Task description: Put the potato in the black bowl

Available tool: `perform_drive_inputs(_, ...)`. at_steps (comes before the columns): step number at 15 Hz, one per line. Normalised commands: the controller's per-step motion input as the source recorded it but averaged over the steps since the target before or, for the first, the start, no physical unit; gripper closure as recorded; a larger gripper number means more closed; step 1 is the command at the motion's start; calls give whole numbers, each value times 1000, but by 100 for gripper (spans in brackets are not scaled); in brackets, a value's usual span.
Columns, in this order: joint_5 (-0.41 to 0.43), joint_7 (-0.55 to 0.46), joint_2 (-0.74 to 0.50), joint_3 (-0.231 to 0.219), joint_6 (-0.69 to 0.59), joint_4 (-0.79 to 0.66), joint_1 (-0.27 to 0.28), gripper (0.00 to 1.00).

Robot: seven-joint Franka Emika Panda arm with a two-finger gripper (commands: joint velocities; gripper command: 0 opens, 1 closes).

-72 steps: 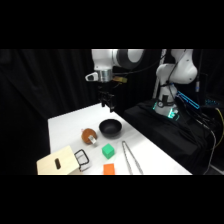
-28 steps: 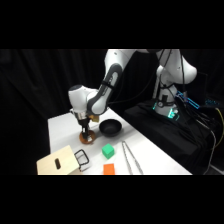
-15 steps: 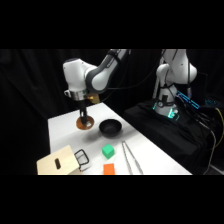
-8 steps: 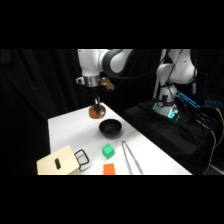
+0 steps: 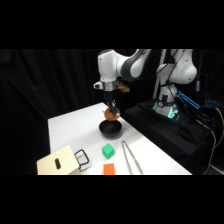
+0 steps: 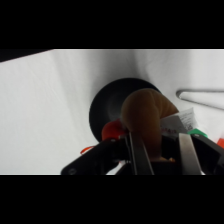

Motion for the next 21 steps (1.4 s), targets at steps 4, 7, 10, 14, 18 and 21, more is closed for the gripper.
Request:
perform_drive_inputs(4, -45, -97, 163, 20, 578, -197, 9, 96)
perform_drive_inputs(7, -43, -109, 218, -27, 404, 19, -22, 63)
perform_drive_inputs(10, -32, -131, 96, -42, 196, 77, -33, 48)
perform_drive_inputs(14, -5, -198, -22, -21, -34, 131, -42, 15)
perform_drive_inputs(18, -81, -193, -173, -19, -402, 237, -23, 0)
perform_drive_inputs(21, -42, -202, -286, 6, -664, 330, -22, 0)
